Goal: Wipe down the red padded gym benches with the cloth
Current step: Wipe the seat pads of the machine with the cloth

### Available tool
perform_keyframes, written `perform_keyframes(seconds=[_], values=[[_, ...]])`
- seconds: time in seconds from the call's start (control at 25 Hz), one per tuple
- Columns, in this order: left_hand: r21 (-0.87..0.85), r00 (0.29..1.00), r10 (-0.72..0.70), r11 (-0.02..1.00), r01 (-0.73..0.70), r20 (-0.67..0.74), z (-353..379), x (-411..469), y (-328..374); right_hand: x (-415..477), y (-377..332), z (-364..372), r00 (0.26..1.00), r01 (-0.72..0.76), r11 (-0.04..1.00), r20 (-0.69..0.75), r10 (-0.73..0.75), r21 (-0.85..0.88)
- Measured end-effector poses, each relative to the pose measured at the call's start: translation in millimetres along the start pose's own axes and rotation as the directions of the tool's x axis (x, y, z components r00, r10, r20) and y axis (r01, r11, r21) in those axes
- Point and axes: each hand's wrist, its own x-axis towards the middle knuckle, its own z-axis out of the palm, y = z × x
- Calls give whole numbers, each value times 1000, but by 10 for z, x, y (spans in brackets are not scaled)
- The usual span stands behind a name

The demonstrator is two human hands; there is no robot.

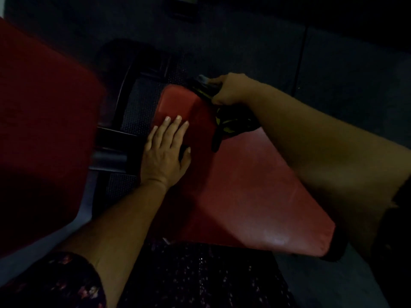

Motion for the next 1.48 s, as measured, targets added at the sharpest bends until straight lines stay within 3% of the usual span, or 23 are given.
perform_keyframes(seconds=[0.16,0.36,0.44,0.56,0.64,0.76,0.96,1.12,1.32,1.48], values=[[-1,1000,-1,1000,1,-9,-24,9,6,-162,206,133,998,51,998,-33,-52,-40],[-58,998,-38,998,36,-44,-51,52,48,-227,645,31,992,-124,989,-29,126,82],[-74,995,-49,996,43,-83,-81,153,132,-270,689,69,995,-91,995,-37,92,45],[-68,990,106,991,-112,-89,-68,412,381,-476,861,125,998,-49,999,-38,49,-1],[-75,982,178,980,-182,-58,4,594,643,-558,1088,118,989,-135,989,-50,138,66],[-10,975,224,975,-223,15,184,720,963,-634,1339,156,970,-220,955,-60,236,197],[49,969,247,968,-248,22,280,726,938,-868,1580,265,981,-167,969,-71,182,185],[51,971,237,970,-237,11,295,704,985,-908,1856,289,935,-307,907,-88,345,289],[46,968,252,967,-252,-3,307,713,961,-1177,1823,584,882,-384,921,-267,389,73],[50,968,252,967,-251,-12,317,709,958,-1197,2077,600,822,-475,868,-279,496,146]])
